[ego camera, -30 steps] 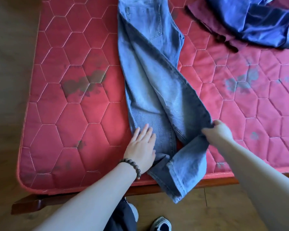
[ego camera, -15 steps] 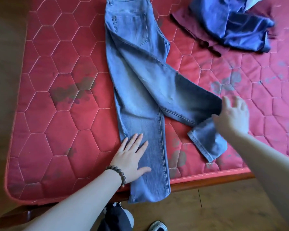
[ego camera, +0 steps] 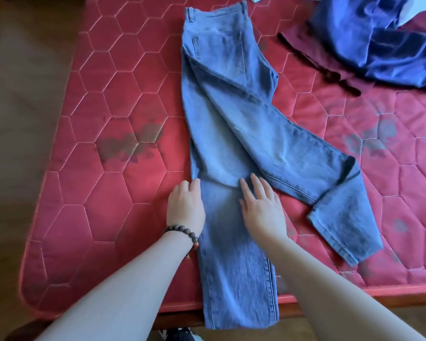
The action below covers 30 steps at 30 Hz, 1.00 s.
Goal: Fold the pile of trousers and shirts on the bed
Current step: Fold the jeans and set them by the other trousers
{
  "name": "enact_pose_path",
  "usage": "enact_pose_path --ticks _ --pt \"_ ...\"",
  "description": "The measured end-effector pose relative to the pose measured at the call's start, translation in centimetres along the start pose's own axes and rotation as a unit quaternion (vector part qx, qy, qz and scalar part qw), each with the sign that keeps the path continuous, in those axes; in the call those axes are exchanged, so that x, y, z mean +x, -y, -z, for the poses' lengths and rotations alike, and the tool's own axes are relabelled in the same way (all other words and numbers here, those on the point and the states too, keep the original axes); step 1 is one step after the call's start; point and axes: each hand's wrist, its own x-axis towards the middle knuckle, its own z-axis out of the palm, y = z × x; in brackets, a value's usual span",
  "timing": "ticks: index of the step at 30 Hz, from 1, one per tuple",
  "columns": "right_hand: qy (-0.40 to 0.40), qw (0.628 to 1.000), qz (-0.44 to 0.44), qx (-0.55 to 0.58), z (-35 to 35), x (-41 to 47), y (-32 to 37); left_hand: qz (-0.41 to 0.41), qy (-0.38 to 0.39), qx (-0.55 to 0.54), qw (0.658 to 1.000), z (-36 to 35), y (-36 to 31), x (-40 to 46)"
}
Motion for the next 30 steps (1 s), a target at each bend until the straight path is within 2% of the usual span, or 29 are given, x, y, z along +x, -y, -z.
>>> enact_pose_path --ticks 5,8,11,17,23,30 --pt "0.025 0.998 -0.007 -0.063 0.1 0.1 -1.6 0.063 -0.026 -0.086 0.994 0.6 0.6 0.0" --pt "0.035 0.994 -0.026 -0.097 0.9 0.6 -0.2 0.097 0.0 -0.046 0.994 1.1 1.3 -0.5" --pt "0.034 0.996 -0.044 -0.074 2.5 2.6 0.8 0.104 -0.024 -0.019 0.994 1.8 1.7 0.7" --pt "0.036 0.999 0.011 -0.009 3.6 8.4 1.5 0.114 -0.034 -0.028 0.993 2.2 0.9 6.8" --pt "-0.025 0.99 0.013 -0.135 3.1 12.7 1.9 0.117 -0.036 0.026 0.992 1.0 -0.1 9.6" --pt "0.002 0.976 0.028 -0.218 3.8 14.3 0.9 0.143 -0.01 0.049 0.989 1.8 -0.6 10.4"
